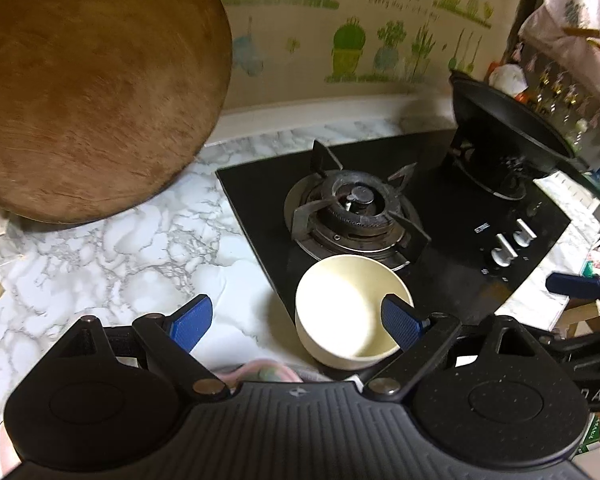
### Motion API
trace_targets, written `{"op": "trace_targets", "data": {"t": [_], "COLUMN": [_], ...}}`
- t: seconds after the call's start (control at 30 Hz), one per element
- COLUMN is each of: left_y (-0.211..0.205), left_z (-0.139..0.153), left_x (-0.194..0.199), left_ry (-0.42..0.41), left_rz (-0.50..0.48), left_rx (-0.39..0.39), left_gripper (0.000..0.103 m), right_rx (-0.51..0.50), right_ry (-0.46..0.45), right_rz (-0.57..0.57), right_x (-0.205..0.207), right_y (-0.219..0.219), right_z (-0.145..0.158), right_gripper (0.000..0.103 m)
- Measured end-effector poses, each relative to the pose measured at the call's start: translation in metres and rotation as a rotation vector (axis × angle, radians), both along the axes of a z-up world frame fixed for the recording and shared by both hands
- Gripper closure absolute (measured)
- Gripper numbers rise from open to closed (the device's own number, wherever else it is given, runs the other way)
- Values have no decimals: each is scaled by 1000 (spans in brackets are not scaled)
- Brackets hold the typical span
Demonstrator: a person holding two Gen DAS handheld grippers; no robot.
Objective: Organize plates and bowls
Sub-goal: 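Open both tools and raise them away from the cup, then move both open tools to the rim of the cream bowl on the stove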
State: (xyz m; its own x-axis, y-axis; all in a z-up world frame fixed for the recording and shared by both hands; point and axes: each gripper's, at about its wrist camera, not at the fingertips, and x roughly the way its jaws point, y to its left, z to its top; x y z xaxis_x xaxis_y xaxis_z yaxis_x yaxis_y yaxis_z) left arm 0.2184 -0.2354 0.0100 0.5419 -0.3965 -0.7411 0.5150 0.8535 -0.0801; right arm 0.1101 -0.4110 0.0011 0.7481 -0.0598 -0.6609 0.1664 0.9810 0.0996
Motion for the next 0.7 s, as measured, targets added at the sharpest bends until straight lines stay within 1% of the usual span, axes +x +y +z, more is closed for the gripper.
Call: {"op": "trace_targets", "data": {"t": [0.13,0.27,0.3,0.37,0.43,0.53,0.7], "left_y": [-19,-31,-33,-38,-41,-46,-48], "left_z": [-19,-39,-43,-51,-57,-65,-77], "left_x": [20,37,40,47,52,60,69], "left_ry": [14,75,87,104,111,125,172], "left_rz": [5,14,16,21,30,34,45], "left_rx": [54,69,70,78,88,97,103], "left_gripper": [11,11,11,11,12,12,32], "right_rx": [63,127,135,137,141,142,138], "right_ry": [62,127,137,154,170,189,216], "right_rz": [-32,-41,-38,-31,-27,-23,-8], "right_x": [19,40,44,53,60,73,87], "right_y": [-16,-24,-24,-22,-20,-18,-13], "right_z": [-22,-44,-49,-57,-62,-69,-78], "right_gripper": [4,10,12,13,17,21,25]}}
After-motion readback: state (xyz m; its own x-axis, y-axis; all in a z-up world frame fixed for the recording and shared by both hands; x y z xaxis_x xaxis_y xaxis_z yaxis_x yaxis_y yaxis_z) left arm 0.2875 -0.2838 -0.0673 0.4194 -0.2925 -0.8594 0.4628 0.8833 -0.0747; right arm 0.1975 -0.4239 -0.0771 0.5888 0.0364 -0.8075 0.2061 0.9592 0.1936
